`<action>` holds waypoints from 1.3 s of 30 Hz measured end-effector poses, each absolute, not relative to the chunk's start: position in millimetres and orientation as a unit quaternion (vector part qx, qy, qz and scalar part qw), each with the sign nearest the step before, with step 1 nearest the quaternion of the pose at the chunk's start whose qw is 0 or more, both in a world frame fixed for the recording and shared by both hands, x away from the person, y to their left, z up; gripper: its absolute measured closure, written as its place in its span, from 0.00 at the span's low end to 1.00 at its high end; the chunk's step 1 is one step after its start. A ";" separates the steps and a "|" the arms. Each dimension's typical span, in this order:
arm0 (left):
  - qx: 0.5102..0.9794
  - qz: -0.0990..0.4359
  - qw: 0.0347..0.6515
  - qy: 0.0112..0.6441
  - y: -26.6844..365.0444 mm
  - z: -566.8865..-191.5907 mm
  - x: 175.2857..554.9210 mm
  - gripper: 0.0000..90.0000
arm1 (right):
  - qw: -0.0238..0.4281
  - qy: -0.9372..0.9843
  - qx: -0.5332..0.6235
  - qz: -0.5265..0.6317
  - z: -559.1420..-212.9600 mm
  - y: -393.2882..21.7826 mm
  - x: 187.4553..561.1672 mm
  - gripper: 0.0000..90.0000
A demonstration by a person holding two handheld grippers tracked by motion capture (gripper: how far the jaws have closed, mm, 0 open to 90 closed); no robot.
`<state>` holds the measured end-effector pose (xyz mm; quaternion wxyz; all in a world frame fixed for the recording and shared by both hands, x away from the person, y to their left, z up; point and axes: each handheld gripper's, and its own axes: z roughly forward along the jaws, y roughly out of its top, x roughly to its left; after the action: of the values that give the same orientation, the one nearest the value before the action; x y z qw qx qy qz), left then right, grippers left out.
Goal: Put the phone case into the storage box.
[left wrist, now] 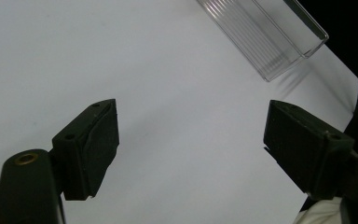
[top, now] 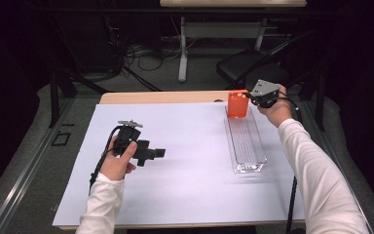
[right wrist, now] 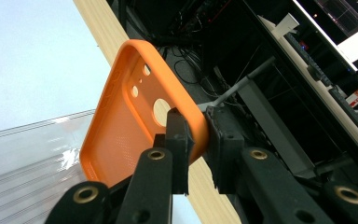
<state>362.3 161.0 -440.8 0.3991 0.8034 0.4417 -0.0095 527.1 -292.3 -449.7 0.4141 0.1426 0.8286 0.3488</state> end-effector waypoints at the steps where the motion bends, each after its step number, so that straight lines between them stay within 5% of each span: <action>1: 0.803 -0.008 0.399 0.442 161.2 -441.0 362.3 0.21 | 0.415 0.828 0.143 0.348 -450.2 -291.7 527.3 0.88; 39: 0.804 -0.007 0.399 0.441 161.5 -440.0 360.0 0.21 | 0.414 0.835 0.157 0.328 -456.1 -299.7 538.5 0.86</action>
<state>360.0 161.5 -440.0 0.3988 0.8041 0.4409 -0.0067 538.5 -299.7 -456.1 0.4139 0.1575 0.8346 0.3277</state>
